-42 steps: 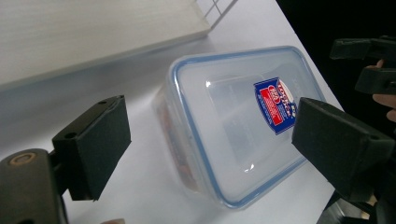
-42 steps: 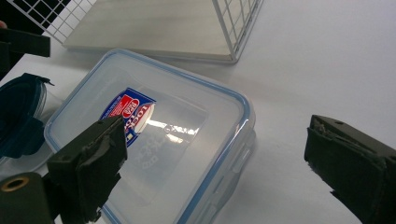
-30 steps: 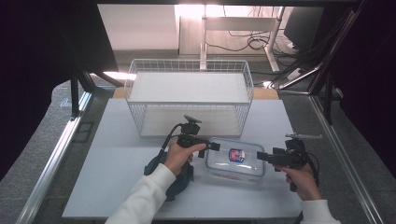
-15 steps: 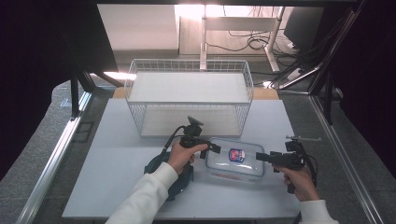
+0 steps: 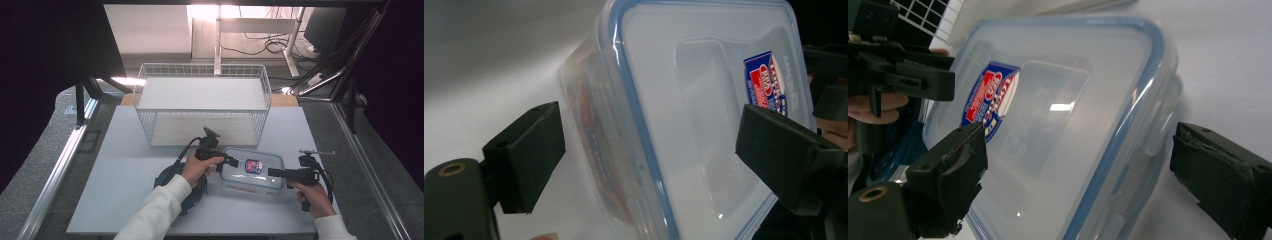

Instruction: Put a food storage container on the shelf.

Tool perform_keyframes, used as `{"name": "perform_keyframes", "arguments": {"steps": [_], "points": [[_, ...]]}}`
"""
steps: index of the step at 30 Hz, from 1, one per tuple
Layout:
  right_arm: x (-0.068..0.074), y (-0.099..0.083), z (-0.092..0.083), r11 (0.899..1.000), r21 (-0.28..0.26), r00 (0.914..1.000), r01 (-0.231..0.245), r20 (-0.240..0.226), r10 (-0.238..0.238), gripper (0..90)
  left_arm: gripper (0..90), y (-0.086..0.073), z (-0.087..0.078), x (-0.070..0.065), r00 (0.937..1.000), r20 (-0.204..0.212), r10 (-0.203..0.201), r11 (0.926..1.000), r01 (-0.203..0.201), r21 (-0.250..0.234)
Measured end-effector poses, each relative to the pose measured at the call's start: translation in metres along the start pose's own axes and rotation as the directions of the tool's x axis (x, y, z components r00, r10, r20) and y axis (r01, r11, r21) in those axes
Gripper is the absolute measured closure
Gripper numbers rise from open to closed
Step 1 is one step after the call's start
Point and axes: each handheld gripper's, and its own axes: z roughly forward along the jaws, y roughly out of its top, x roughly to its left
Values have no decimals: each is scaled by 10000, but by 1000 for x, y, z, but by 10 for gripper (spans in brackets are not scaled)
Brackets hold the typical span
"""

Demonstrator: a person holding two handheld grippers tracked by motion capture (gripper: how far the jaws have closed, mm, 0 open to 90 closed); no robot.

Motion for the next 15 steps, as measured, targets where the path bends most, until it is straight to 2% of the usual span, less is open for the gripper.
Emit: {"name": "perform_keyframes", "arguments": {"steps": [3,5,6,8,12,13,15], "points": [[-1,-1,3,9997,148,9998,-212,52,211,106,135,0,0,0,9999,27,136,9999,-136,85],[-1,-2,3,9993,157,9994,-348,-50,349,136,150,-1,0,-1,9998,147,132,9998,-133,112],[-1,-2,3,9992,165,9993,-359,85,358,163,176,-1,0,-1,9995,262,151,9997,-156,169],[-1,-2,2,9990,171,9991,-409,65,408,175,191,-1,0,-2,9993,359,129,9997,-137,220],[-7,-3,-7,9969,-78,9968,-780,-196,778,316,228,-2,-2,-5,9999,160,-12,9999,10,128],[-8,-3,-8,9968,-126,9966,-795,-225,792,328,246,-2,-4,-7,9999,38,-139,9999,139,-14],[-9,-3,-9,9952,-141,9949,-966,-322,961,345,277,-2,-5,-9,9999,-67,-154,9999,153,-57]]}}
